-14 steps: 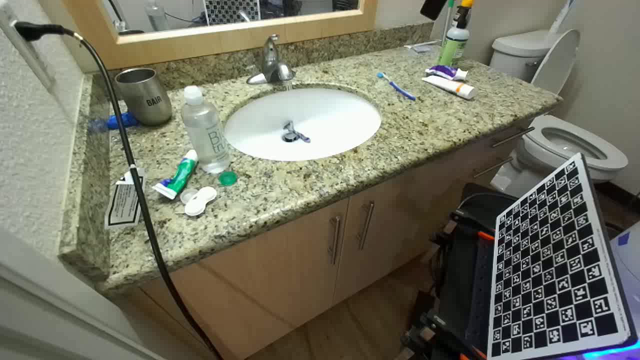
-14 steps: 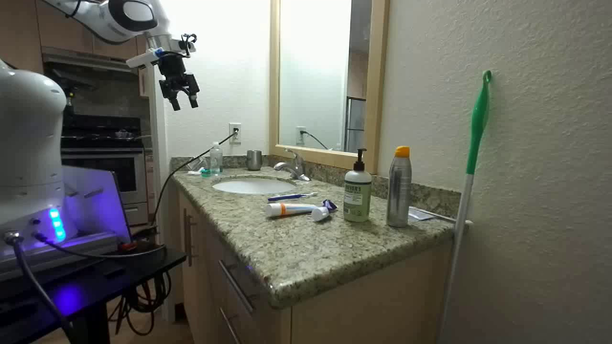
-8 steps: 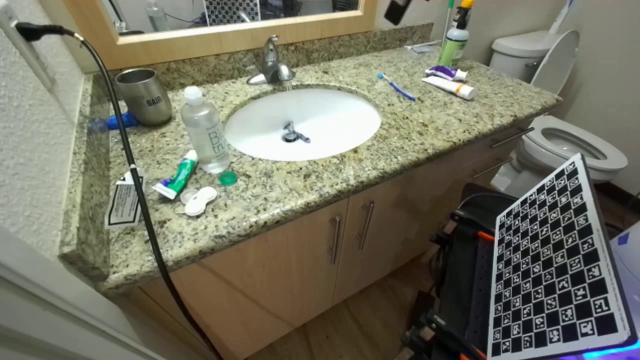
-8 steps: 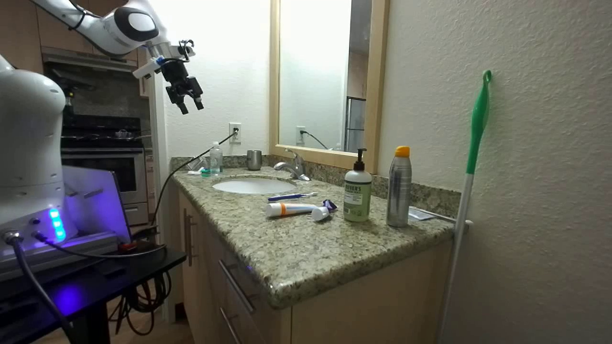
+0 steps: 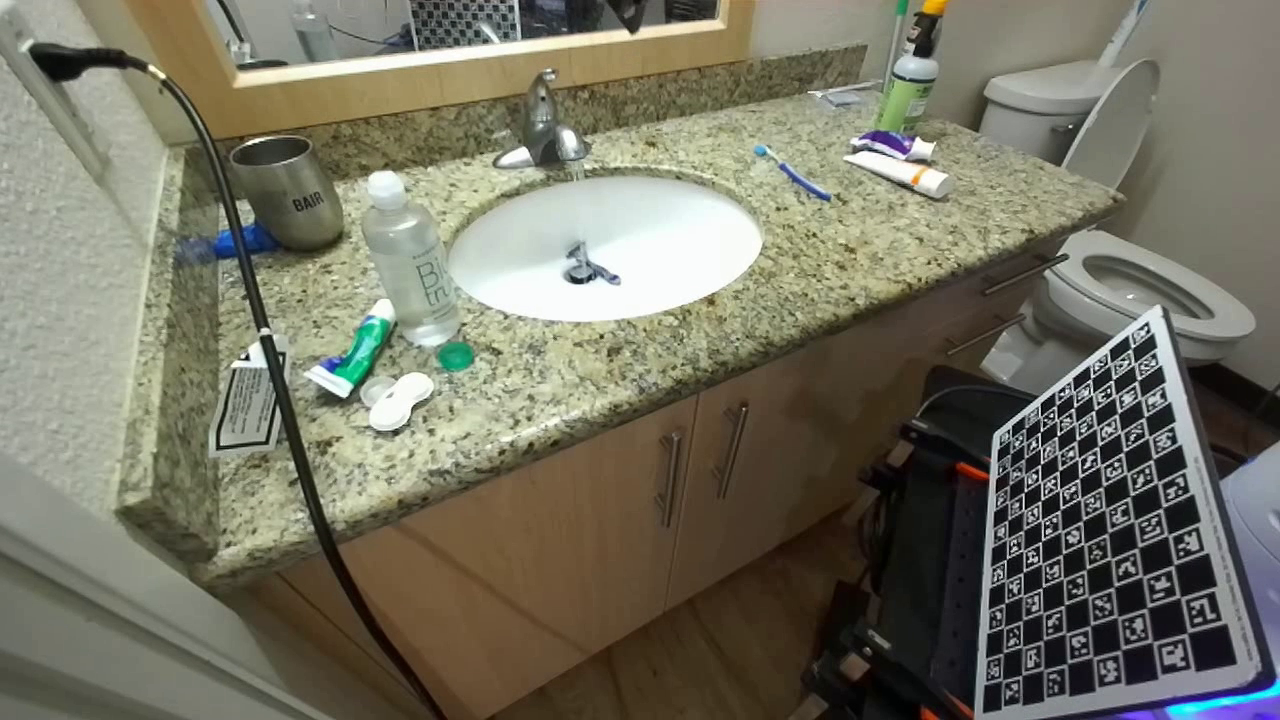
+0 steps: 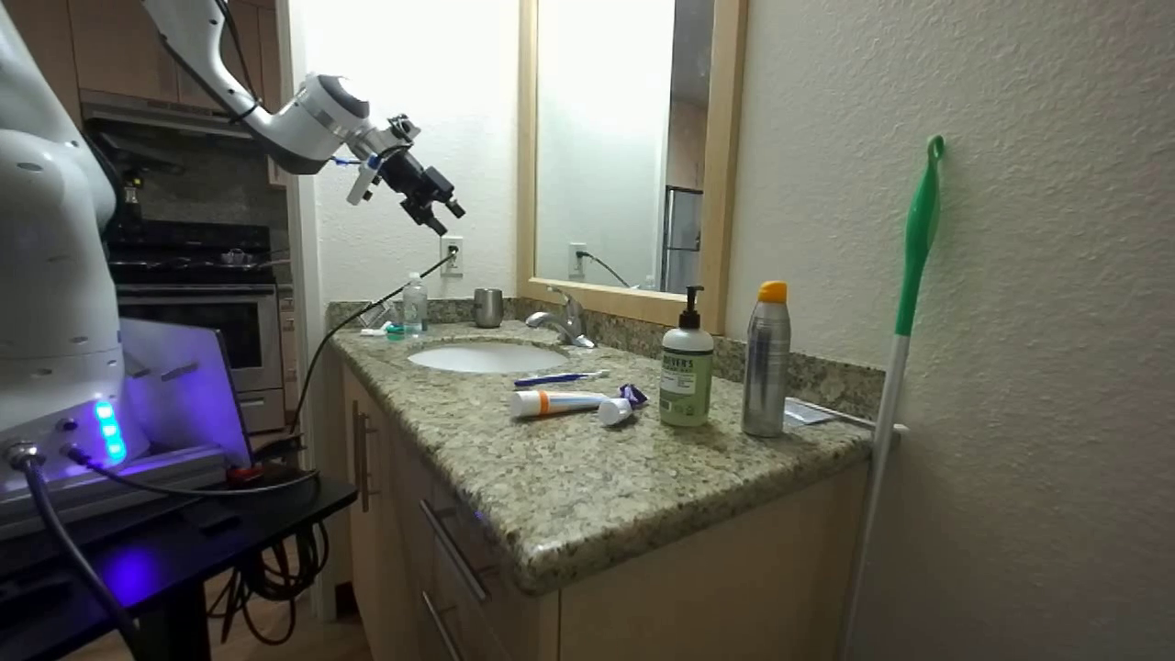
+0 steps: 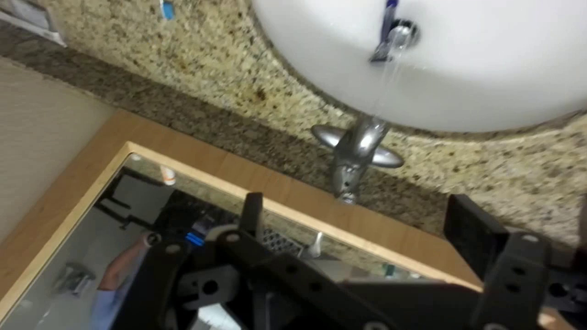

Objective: Close the tap

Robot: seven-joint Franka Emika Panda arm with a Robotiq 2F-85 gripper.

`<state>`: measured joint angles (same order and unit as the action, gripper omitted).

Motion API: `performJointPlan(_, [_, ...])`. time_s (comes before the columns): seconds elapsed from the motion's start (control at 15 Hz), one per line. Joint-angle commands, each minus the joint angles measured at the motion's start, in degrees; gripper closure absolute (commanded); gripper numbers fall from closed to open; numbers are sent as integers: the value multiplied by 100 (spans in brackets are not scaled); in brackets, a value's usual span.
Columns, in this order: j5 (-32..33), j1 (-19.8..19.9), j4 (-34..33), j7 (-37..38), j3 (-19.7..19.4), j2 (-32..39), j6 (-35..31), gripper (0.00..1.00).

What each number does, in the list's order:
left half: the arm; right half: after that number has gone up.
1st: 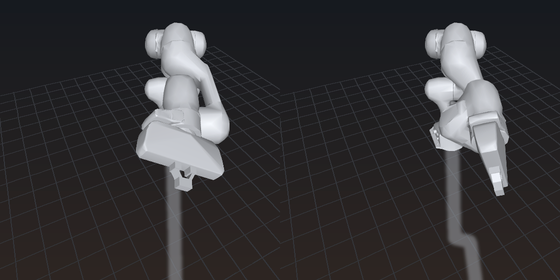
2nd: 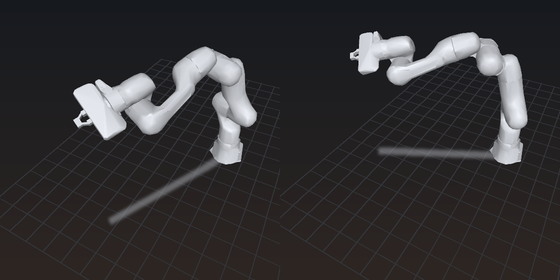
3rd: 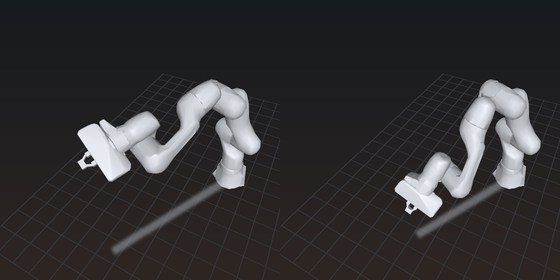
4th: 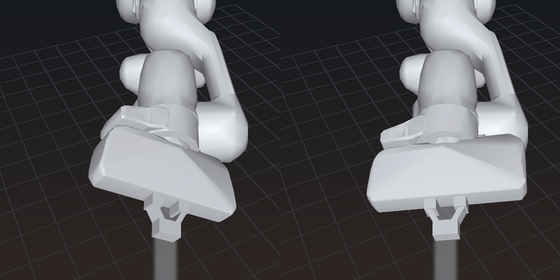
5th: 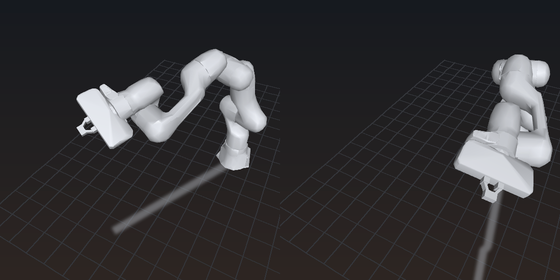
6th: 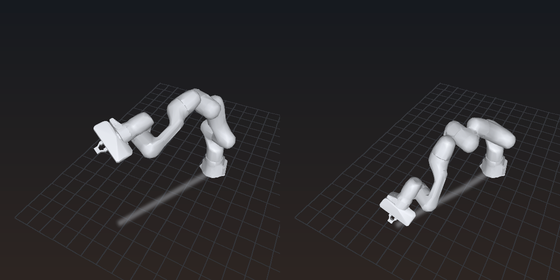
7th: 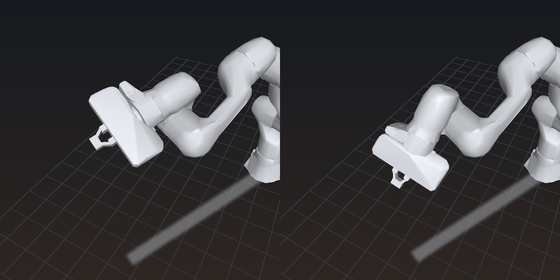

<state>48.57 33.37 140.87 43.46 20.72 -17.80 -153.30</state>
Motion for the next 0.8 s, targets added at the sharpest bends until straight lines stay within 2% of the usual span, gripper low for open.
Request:
performJointPlan(0.0, [397,254,-341,442,224,212,214,0])
performJointPlan(0.07, [510,345,-575,610,321,382,315,0])
performJointPlan(0.2, [485,323,-547,575,300,404,298,0])
performJointPlan(0.27, [525,291,-272,351,142,204,-210,0])
performJointPlan(0.33, [507,-601,-375,178,-664,451,-20,0])
performJointPlan(0.4, [-24,-853,-692,-381,-829,896,293,0])
performJointPlan(0.47, [-346,-1145,-979,-496,-1128,1267,375,0])
performJointPlan(0.53, [-771,-1363,-1261,-684,-1368,1591,384,0])
performJointPlan(0.67, [-918,-1554,-1870,-280,-1703,2175,481,0])
performJointPlan(0.73, [-1020,-1244,-2221,24,-1441,2502,505,0])
